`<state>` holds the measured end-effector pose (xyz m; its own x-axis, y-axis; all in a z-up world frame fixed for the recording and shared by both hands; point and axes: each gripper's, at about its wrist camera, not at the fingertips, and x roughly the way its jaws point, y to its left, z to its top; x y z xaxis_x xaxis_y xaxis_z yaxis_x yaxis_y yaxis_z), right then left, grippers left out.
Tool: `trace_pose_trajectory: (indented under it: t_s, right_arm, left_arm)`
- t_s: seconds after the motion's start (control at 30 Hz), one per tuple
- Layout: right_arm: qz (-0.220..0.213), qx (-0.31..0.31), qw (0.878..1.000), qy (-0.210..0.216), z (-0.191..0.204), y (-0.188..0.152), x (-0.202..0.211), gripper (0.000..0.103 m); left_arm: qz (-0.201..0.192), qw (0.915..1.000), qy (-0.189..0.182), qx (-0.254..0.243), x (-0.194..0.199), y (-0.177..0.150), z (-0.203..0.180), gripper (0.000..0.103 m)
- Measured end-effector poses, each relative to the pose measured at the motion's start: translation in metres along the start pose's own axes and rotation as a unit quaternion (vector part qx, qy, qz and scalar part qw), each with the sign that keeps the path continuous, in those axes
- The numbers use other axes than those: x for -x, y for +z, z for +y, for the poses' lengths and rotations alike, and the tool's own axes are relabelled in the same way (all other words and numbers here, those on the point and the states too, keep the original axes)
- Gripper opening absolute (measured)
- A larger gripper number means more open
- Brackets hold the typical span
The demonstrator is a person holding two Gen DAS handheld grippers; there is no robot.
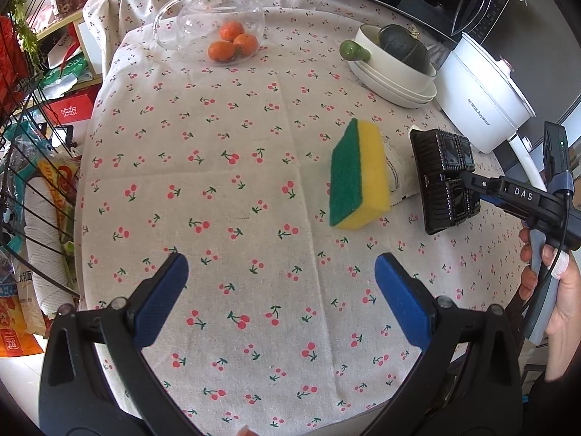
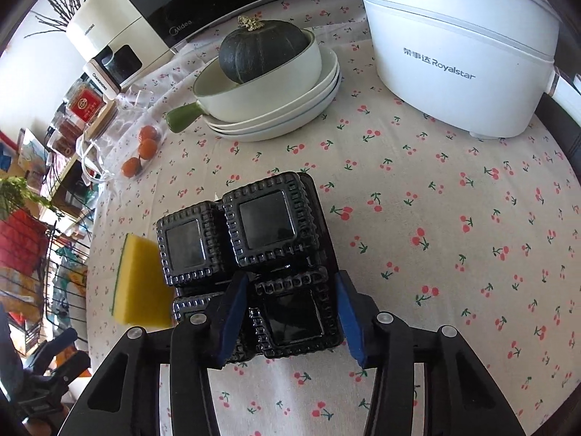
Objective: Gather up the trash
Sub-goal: 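Grasp the black plastic tray with the right gripper while the left grasps the yellow-green sponge, then carry the sponge with the left gripper while the right carries the black tray over the bin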
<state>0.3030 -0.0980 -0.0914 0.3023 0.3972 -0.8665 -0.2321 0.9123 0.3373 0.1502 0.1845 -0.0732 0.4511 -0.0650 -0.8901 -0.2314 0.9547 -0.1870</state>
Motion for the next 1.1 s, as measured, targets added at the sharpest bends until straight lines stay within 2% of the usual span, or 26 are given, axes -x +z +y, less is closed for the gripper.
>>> trace_pose_trajectory:
  t_s: [0.23, 0.43, 0.57, 0.77, 0.83, 1.0, 1.07, 1.1]
  right_arm:
    - [0.001, -0.003, 1.000, -0.022, -0.026, -0.028, 0.049, 0.049]
    - [0.001, -0.022, 0.999, -0.039, -0.063, -0.056, 0.081, 0.049]
    - [0.006, -0.043, 0.998, -0.041, -0.088, -0.073, 0.085, 0.049]
    - [0.018, -0.070, 0.996, -0.043, -0.115, -0.085, 0.084, 0.049]
    - [0.017, -0.071, 0.996, -0.046, -0.119, -0.088, 0.086, 0.049]
    - [0.013, -0.072, 0.996, -0.051, -0.127, -0.093, 0.095, 0.049]
    - [0.010, -0.071, 0.996, -0.054, -0.128, -0.095, 0.098, 0.049]
    - [0.009, -0.071, 0.996, -0.054, -0.128, -0.096, 0.100, 0.049]
  left_arm:
    - [-0.012, 0.9998, -0.014, -0.012, 0.000, 0.002, -0.015, 0.102]
    - [-0.017, 0.9979, -0.061, 0.010, -0.013, 0.015, -0.030, 0.100]
    - [-0.029, 0.9985, -0.045, -0.003, -0.026, 0.025, -0.046, 0.093]
    - [-0.007, 0.9994, -0.033, -0.008, -0.057, 0.031, -0.058, 0.073]
    - [0.001, 0.9995, -0.033, -0.001, -0.064, 0.032, -0.059, 0.062]
    - [0.002, 0.9992, -0.037, 0.016, -0.067, 0.031, -0.056, 0.040]
    - [-0.003, 0.9991, -0.039, 0.012, -0.064, 0.030, -0.056, 0.037]
    - [-0.005, 0.9990, -0.042, 0.010, -0.063, 0.030, -0.057, 0.033]
